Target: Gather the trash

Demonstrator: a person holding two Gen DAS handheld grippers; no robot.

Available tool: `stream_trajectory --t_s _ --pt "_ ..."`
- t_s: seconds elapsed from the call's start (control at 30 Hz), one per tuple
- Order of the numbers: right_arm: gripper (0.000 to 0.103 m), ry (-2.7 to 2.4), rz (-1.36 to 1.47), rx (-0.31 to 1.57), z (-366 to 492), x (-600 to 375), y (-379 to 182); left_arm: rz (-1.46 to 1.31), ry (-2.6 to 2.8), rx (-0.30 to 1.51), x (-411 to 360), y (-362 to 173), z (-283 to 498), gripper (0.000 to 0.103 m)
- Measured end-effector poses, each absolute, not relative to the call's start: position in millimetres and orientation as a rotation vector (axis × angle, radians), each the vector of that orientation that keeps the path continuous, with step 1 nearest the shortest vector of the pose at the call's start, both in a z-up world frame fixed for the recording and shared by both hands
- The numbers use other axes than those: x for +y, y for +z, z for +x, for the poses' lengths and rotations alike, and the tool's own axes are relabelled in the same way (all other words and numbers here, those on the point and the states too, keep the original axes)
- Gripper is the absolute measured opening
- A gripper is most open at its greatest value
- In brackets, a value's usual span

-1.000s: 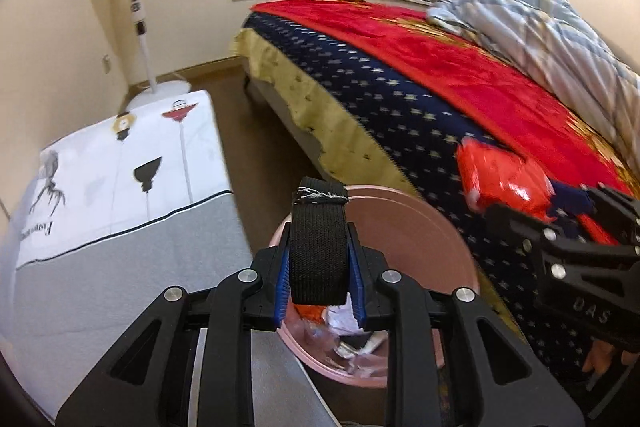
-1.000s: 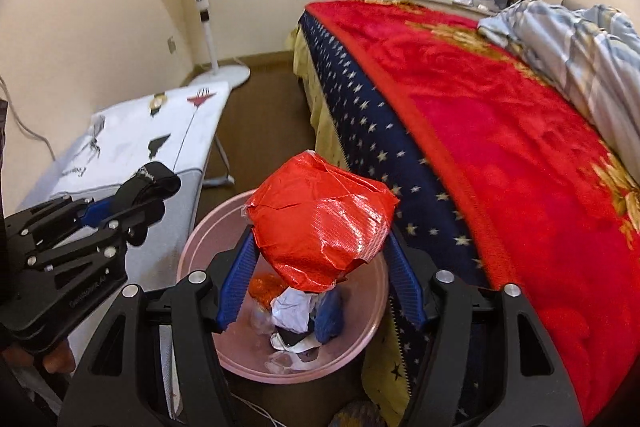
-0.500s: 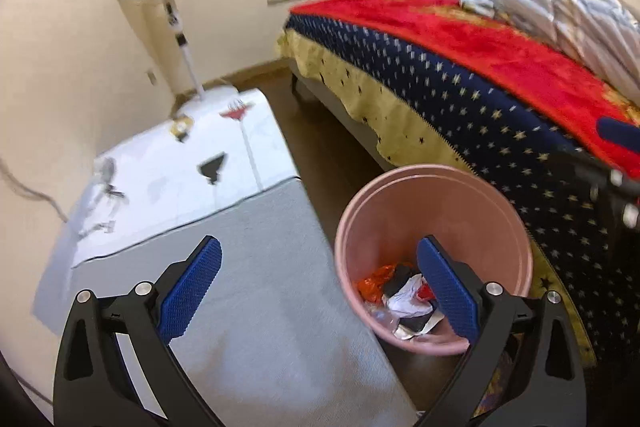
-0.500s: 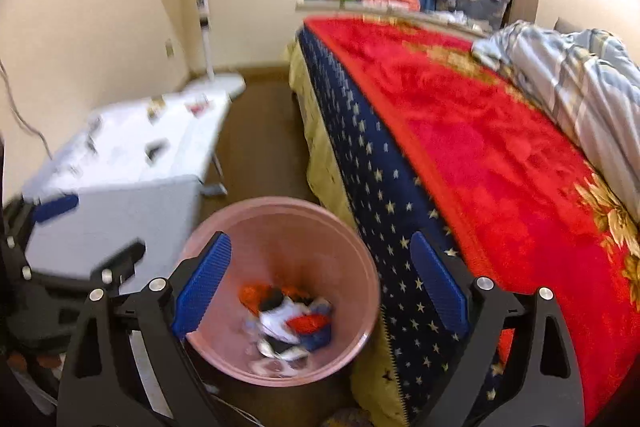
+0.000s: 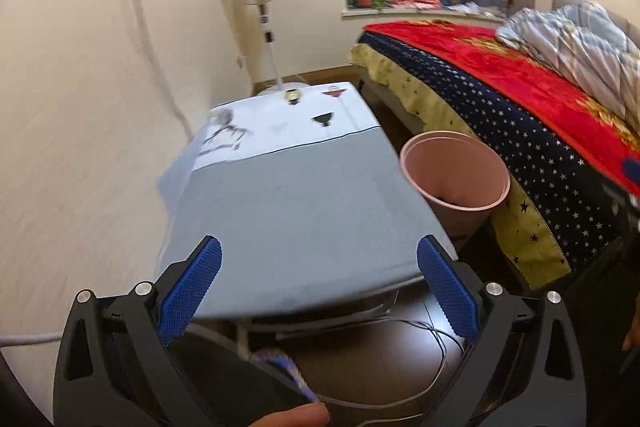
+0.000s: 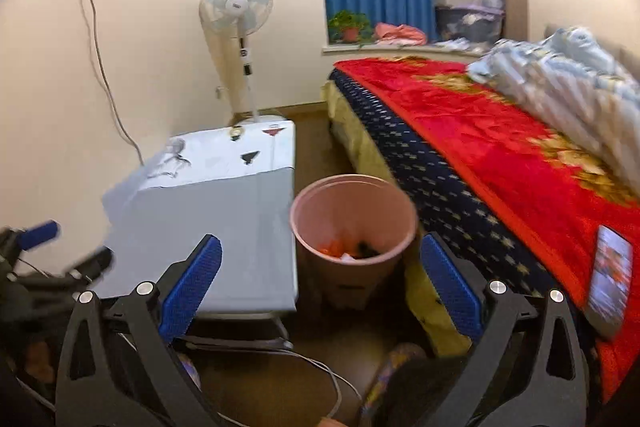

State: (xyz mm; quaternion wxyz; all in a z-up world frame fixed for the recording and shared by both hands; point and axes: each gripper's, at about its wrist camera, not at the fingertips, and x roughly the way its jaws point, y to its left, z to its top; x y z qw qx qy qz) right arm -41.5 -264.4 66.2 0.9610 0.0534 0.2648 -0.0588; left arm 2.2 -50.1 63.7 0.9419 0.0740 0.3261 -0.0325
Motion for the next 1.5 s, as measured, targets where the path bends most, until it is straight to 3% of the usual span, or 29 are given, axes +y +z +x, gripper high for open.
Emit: stream_trajectory --t_s 0.43,1.5 --pt "0.098 -0.059 0.087 0.563 -100.1 -226.9 56.8 0.048 -0.024 0.624 -29.3 63.1 -52.1 0.095" --pt "0.098 -0.056 0.06 0.561 -103.4 -221.2 56.2 0.04 -0.035 0.624 -28.7 64.1 -59.2 0.095"
